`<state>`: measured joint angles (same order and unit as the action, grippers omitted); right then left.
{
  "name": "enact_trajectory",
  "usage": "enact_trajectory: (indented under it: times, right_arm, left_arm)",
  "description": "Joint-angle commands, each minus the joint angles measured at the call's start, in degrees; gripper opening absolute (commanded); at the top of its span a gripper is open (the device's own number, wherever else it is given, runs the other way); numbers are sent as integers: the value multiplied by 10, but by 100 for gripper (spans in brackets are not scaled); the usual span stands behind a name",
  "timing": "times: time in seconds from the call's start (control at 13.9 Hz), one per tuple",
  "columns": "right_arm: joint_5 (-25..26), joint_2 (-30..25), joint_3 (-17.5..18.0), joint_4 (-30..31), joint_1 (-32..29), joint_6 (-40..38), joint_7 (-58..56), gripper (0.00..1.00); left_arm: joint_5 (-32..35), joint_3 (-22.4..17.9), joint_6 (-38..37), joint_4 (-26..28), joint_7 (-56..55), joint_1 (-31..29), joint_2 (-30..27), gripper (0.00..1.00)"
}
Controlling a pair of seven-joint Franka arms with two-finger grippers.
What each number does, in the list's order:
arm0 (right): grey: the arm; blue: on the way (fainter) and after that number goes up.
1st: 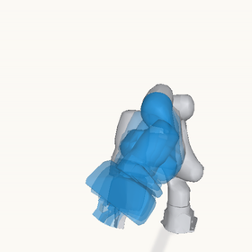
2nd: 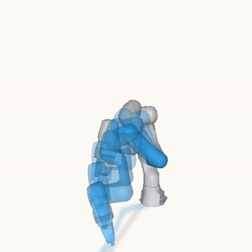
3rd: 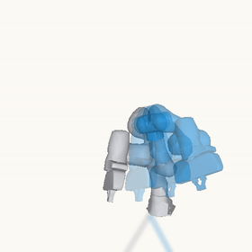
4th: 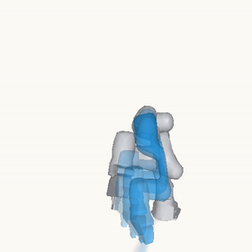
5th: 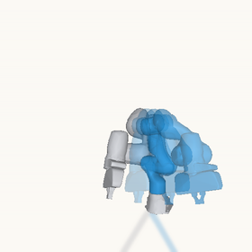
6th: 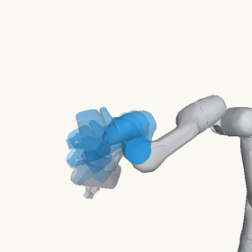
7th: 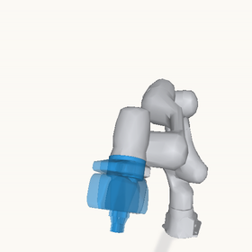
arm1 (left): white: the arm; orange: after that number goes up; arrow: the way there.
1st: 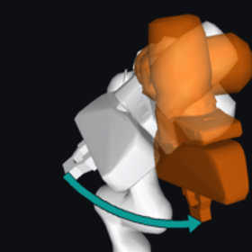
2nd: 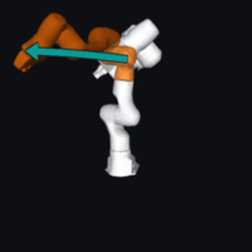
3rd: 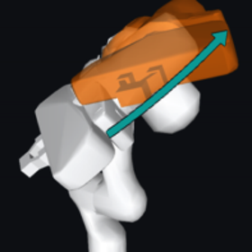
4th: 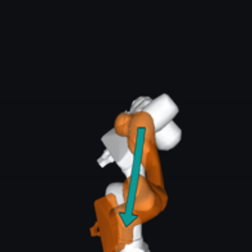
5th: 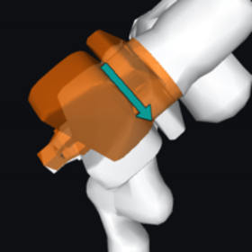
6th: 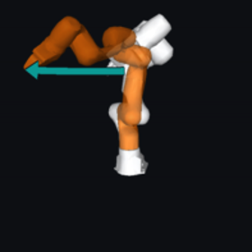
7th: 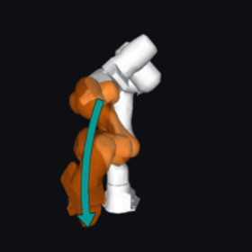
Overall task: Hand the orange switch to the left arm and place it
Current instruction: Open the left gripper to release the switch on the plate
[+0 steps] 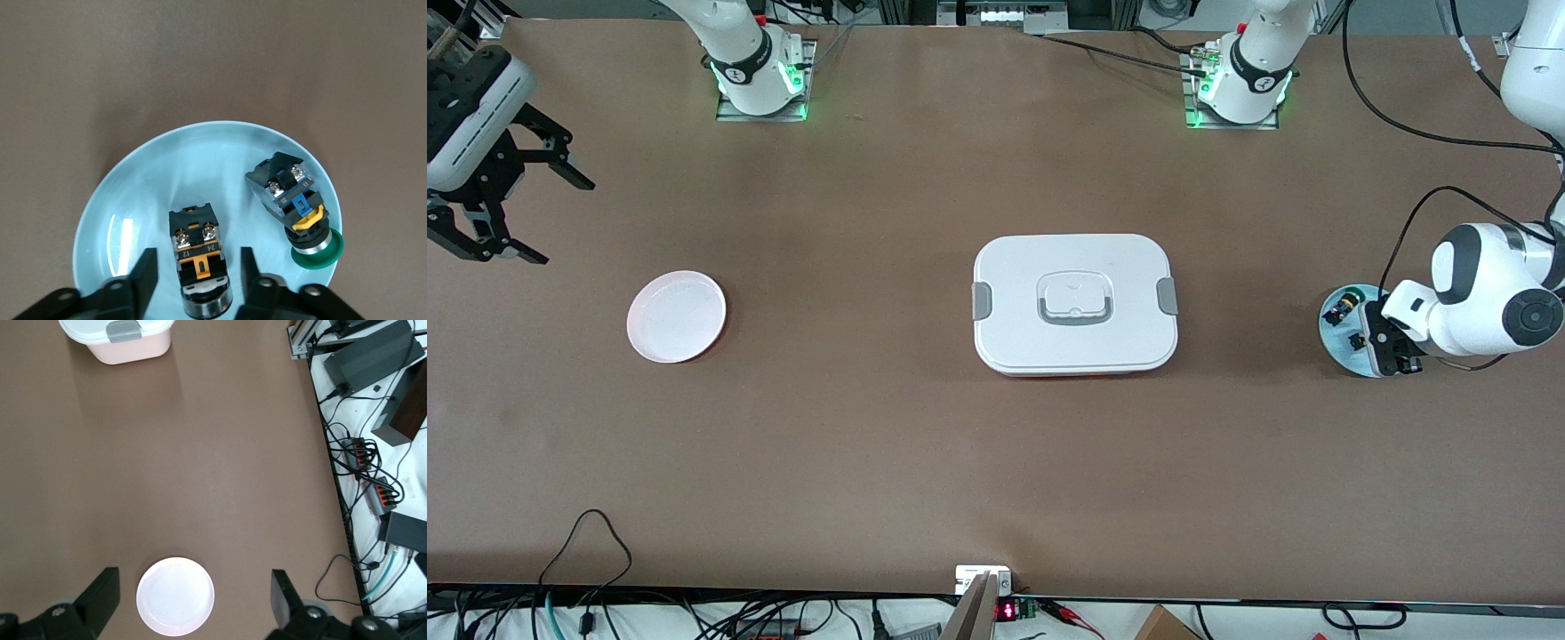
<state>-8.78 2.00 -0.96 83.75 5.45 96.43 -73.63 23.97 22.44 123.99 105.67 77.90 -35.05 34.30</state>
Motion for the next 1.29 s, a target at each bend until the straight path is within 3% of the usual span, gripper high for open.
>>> enact_trajectory:
  times: [0.0,0.22,0.5,0.86,0.93,1.0,1.15,1.22]
  right_arm:
    - [16,-26,-6,45,10,31,41,100]
    - [56,-31,-6,45,19,21,191,100]
    - [57,-30,-6,61,23,18,331,100]
    - [53,-31,-6,77,20,-35,608,100]
    - [51,-31,-5,77,20,-42,639,100]
    - [51,-31,-6,77,21,-55,661,100]
    - [56,-30,-4,73,23,-57,705,100]
    - [56,-30,-4,71,22,-59,719,100]
  left_arm:
    - [5,22,-57,-27,2,1,-22,100]
    - [-2,75,-186,-76,-100,1,-51,100]
    - [-50,150,-383,-175,-320,1,-69,100]
    - [-64,222,-519,-290,-541,1,-78,100]
    - [-79,215,-522,-302,-550,7,-91,100]
    - [-117,181,-519,-298,-557,29,-120,100]
    - [-210,9,-518,-293,-598,148,-179,100]
    - [-238,-45,-515,-280,-627,186,-203,100]
